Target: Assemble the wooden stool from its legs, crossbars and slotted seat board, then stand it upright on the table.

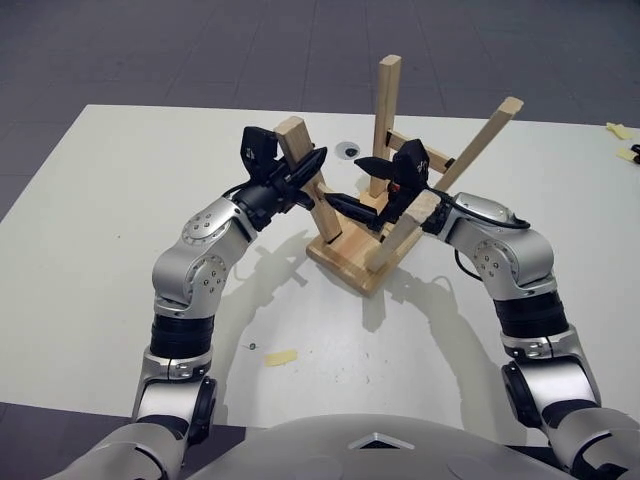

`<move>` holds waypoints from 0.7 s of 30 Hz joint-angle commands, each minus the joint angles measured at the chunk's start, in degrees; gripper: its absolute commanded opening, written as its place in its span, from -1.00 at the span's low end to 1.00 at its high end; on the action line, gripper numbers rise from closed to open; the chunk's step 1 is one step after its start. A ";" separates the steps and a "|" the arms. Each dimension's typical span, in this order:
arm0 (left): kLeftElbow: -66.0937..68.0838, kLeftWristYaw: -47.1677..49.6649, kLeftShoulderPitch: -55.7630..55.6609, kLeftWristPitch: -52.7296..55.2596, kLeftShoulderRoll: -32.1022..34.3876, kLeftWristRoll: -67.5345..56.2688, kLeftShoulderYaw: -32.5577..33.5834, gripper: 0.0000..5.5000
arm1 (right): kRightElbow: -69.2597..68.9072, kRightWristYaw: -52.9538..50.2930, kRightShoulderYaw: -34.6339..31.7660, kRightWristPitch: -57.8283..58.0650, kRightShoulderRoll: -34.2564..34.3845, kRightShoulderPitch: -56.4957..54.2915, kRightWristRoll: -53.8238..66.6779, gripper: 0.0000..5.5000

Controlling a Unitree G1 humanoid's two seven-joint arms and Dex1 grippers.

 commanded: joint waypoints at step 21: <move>0.82 -1.36 5.43 4.45 4.92 6.34 -8.64 -0.63 | 8.77 -0.69 2.44 -2.77 0.40 0.08 -10.22 0.96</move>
